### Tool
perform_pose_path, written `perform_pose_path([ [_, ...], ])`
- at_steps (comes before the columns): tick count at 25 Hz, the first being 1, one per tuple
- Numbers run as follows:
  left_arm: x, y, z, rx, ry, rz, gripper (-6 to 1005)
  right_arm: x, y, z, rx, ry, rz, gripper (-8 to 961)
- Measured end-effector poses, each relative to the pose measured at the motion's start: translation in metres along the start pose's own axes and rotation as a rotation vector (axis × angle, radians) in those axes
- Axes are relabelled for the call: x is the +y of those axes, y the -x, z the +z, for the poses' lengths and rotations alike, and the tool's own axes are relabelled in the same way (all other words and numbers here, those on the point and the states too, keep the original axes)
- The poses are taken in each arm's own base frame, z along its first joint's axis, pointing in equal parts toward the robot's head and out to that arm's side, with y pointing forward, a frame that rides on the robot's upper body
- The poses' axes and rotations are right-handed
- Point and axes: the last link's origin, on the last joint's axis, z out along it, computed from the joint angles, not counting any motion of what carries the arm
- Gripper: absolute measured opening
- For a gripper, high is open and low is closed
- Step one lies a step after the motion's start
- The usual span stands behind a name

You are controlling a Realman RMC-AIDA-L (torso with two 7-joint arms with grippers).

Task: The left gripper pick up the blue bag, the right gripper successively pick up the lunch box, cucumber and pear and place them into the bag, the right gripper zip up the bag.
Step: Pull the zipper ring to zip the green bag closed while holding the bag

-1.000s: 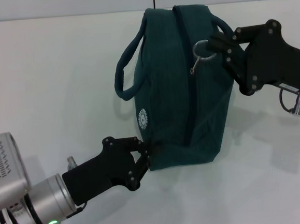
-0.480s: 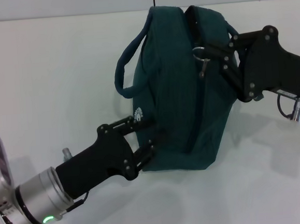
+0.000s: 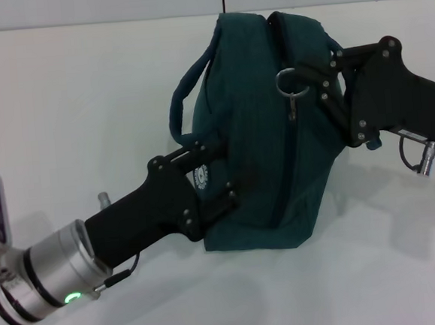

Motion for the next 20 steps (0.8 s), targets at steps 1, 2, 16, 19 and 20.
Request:
perform_pose_path([
  [1,-0.0005,-0.0007,0.0018,0.001,0.004,-0.003,522,0.0001,-0.0001,0.0005,0.000,0.003,0.000,17],
  [2,-0.0009,-0.0010,0.0029,0.002,0.005,-0.005,520,0.0004,-0.0003,0.0009,0.001,0.005,0.001,17],
  [16,-0.0082,-0.0037,0.0075,0.008,-0.021,0.016,391,0.0038,-0.0012,-0.0009,-0.001,0.000,0.017,17],
  [19,-0.0100,-0.0037,0.0075,0.007,-0.033,0.019,293,0.0053,-0.0013,-0.0003,-0.003,0.004,0.022,18],
  [20,-0.0100,-0.0037,0.0076,0.006,-0.032,0.020,260,0.0056,-0.0014,-0.0002,-0.002,0.006,0.022,18],
])
